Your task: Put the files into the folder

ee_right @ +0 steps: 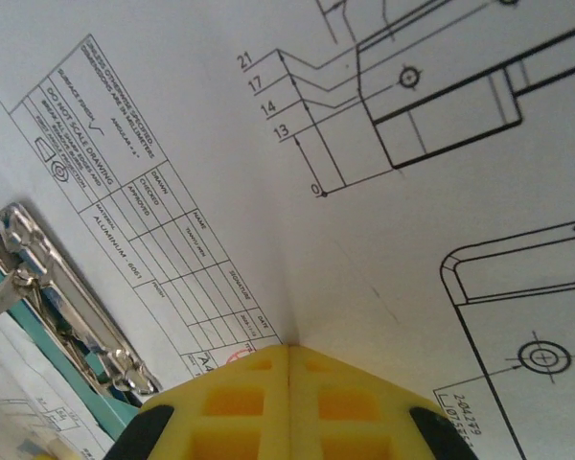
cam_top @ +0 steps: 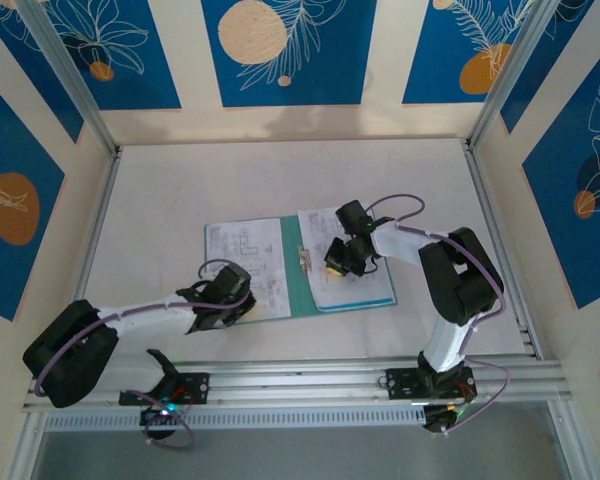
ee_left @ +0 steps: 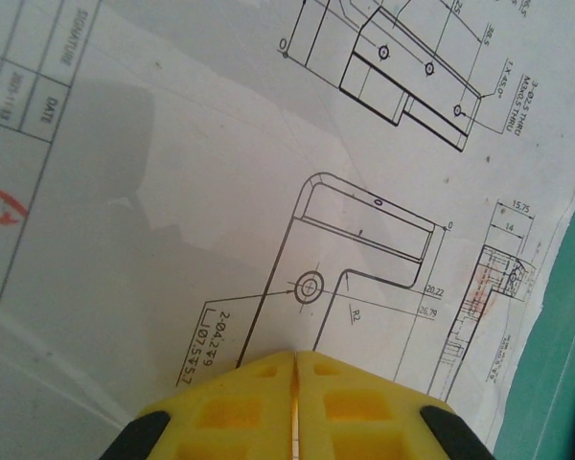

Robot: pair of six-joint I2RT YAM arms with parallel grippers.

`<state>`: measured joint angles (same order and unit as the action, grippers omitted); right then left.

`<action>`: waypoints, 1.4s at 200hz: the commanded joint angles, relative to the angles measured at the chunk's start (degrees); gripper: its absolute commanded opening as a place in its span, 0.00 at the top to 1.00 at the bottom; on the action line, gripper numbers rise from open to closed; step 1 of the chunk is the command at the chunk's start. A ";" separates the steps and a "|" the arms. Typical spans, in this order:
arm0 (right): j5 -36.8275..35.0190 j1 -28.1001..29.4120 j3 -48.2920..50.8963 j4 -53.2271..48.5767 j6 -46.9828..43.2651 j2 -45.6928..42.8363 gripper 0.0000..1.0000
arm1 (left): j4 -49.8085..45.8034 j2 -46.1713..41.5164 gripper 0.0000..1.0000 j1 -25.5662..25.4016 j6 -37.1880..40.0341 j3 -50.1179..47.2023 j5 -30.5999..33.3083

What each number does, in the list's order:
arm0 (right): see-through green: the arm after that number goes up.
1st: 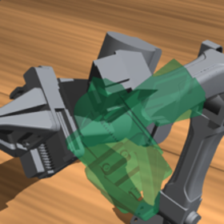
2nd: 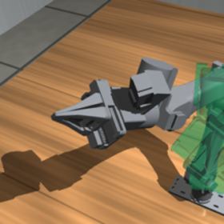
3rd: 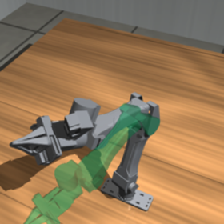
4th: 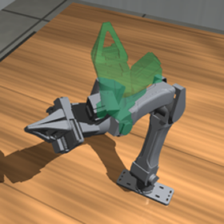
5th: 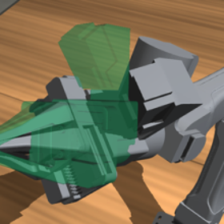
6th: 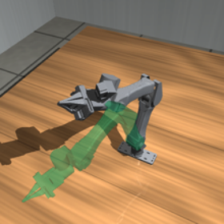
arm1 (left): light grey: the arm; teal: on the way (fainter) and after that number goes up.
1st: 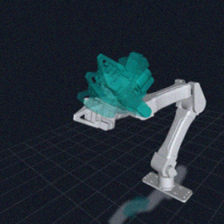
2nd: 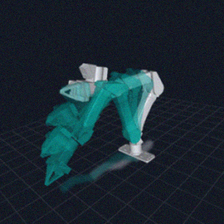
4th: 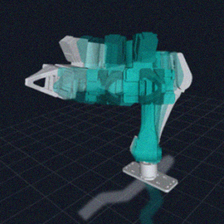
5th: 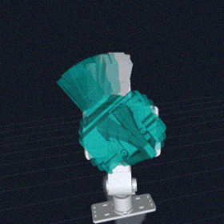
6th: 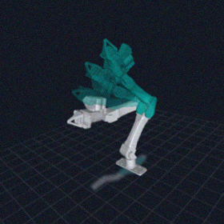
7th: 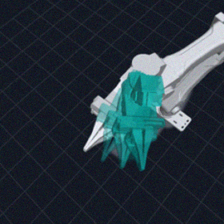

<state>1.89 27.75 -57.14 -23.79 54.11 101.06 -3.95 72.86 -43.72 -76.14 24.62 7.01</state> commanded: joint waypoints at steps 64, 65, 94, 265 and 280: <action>-0.84 1.54 -4.61 -5.60 -0.37 -4.27 1.00 | -4.67 -0.36 0.92 -0.32 -0.39 -1.29 1.70; -0.84 1.53 -4.67 -5.62 -0.34 -4.28 1.00 | -4.72 -0.40 0.92 -0.31 -0.36 -1.27 1.70; -1.32 1.63 -5.64 -5.92 0.07 -4.75 1.00 | -4.76 -0.35 0.92 -0.31 -0.32 -1.25 1.78; 1.11 9.32 -22.05 -10.24 -0.21 7.11 1.00 | -3.62 -0.02 0.92 -0.31 -1.02 -1.84 1.96; 1.09 9.70 -20.47 -9.88 0.11 5.98 1.00 | -3.23 0.13 0.92 -0.31 -1.10 -1.95 1.96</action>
<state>1.93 36.62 -78.39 -31.94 53.91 108.31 -3.88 72.79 -43.77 -76.18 24.47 7.38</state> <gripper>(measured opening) 0.064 0.078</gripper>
